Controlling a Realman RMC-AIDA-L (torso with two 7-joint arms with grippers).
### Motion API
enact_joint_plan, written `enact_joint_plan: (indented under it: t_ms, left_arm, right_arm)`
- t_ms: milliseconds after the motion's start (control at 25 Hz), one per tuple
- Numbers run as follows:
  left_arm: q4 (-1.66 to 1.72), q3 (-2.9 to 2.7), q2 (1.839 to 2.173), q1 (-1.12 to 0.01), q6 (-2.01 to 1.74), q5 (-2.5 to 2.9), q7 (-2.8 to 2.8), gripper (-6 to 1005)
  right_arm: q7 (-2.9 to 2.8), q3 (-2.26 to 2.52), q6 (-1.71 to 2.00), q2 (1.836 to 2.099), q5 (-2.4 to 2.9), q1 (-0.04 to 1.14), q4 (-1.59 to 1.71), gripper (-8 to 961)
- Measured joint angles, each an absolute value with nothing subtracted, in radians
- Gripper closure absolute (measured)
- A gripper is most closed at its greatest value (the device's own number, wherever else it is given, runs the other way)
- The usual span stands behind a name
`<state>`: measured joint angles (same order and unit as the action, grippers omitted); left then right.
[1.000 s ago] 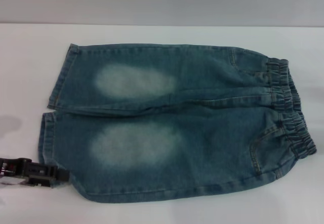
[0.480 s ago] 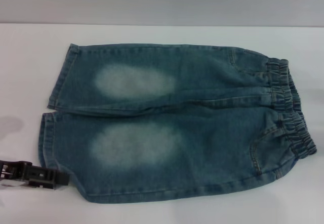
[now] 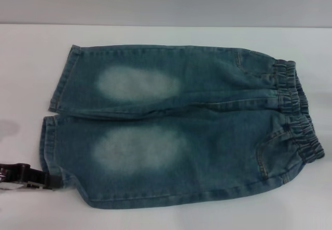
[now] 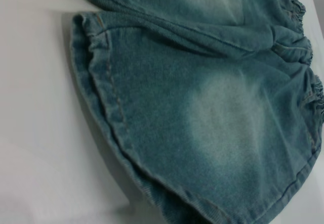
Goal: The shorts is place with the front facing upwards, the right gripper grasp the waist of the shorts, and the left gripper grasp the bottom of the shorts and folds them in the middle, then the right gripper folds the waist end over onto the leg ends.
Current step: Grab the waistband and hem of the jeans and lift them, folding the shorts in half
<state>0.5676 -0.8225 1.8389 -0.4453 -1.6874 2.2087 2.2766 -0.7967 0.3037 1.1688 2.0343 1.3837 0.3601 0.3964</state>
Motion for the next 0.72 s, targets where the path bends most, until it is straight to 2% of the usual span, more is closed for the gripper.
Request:
enact_joint_plan:
  t_ms: [200,320,480,720]
  left_arm:
    - [0.568,-0.819,1.838,-0.445,-1.674,2.211,2.285,866]
    - [0.568,-0.812,1.836,-0.444,-1.669,2.211,2.287,893]
    - [0.568,-0.811,1.838,-0.449,-1.669,2.21,2.287,928]
    - [0.567,-0.774,1.84,-0.459,-1.659,2.207,2.286,964]
  right_arm:
    - [-0.813,0.303,1.181,2.034,1.384,0.356,0.394,469]
    - [-0.9,0.304,1.225,2.022,1.384,0.352,0.389,469]
    - [-1.127,0.327,1.334,1.989,1.432,0.344,0.414,469]
    - [-1.519,0.402,1.528,1.921,1.712,0.371,0.642,469]
